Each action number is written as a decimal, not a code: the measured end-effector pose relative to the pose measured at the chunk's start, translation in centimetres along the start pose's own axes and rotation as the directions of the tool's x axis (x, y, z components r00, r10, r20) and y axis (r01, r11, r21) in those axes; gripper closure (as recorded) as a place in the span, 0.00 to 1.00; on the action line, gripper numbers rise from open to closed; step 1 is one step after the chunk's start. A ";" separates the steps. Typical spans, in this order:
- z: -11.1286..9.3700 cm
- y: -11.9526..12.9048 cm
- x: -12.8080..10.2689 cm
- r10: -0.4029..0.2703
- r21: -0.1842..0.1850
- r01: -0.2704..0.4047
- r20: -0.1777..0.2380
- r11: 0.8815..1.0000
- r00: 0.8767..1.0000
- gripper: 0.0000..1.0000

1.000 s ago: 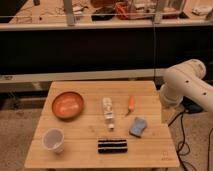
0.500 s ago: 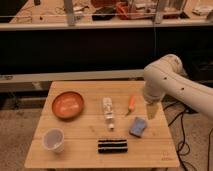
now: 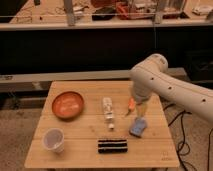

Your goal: Place the bottle in the ceramic bowl

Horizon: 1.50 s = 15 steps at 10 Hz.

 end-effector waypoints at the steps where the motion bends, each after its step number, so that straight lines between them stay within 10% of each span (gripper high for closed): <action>1: 0.1 -0.2 -0.5 -0.021 0.003 0.021 0.007 1.000 1.000 0.20; 7: 1.8 -2.1 -4.4 -0.176 0.024 0.175 0.057 0.984 0.983 0.20; 15: 6.5 -3.7 -7.6 -0.350 0.046 0.347 0.129 0.937 0.928 0.20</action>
